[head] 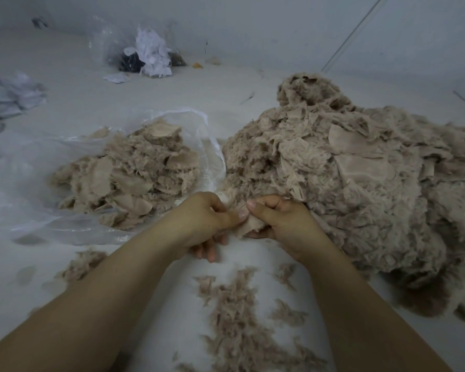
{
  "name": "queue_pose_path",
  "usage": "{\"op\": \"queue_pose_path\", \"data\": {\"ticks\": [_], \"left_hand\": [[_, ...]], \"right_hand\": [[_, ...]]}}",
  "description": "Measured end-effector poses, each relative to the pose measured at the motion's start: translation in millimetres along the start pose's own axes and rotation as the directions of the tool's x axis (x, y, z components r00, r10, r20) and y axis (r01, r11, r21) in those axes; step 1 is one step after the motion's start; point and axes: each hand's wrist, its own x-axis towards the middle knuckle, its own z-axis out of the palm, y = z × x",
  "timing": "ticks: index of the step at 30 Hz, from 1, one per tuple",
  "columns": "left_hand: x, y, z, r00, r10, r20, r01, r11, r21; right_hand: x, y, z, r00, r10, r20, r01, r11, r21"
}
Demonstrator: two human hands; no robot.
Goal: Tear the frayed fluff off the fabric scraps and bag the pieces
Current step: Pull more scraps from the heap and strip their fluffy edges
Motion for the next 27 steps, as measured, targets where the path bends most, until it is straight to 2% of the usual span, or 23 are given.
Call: {"op": "queue_pose_path", "data": {"ticks": [4,8,14,16,19,21,23,27], "left_hand": [[2,-1,6,0.978,0.138,-0.159,-0.144,0.989,-0.029],[4,0,3,0.975,0.059,-0.216,-0.097,0.980,-0.171],[5,-7,-2,0.963,0.039,-0.268,-0.100,0.971,-0.217],[1,-5,-6,0.986,0.030,-0.164,-0.058,0.984,-0.170],[-7,0,-5,0.991,-0.051,0.123,0.062,0.994,-0.087],[-7,0,3,0.985,-0.061,0.164,0.074,0.994,-0.077],[-4,-1,14,0.997,-0.018,0.077,0.027,0.991,-0.128],[5,1,18,0.972,0.042,-0.229,-0.114,0.944,-0.308]], "right_hand": [[3,4,-1,0.999,0.001,-0.032,-0.001,1.000,0.006],[7,8,-1,0.997,-0.006,-0.075,0.008,1.000,0.024],[8,9,-4,0.999,0.011,-0.052,-0.007,0.997,0.075],[8,9,-4,0.999,0.008,-0.035,-0.005,0.997,0.080],[6,8,-5,0.999,-0.024,-0.024,0.025,0.998,0.061],[5,8,-5,0.999,-0.049,-0.004,0.049,0.998,0.048],[4,7,-6,0.998,-0.059,0.014,0.058,0.998,0.034],[7,8,-8,0.999,-0.021,0.024,0.021,1.000,0.016]]}}
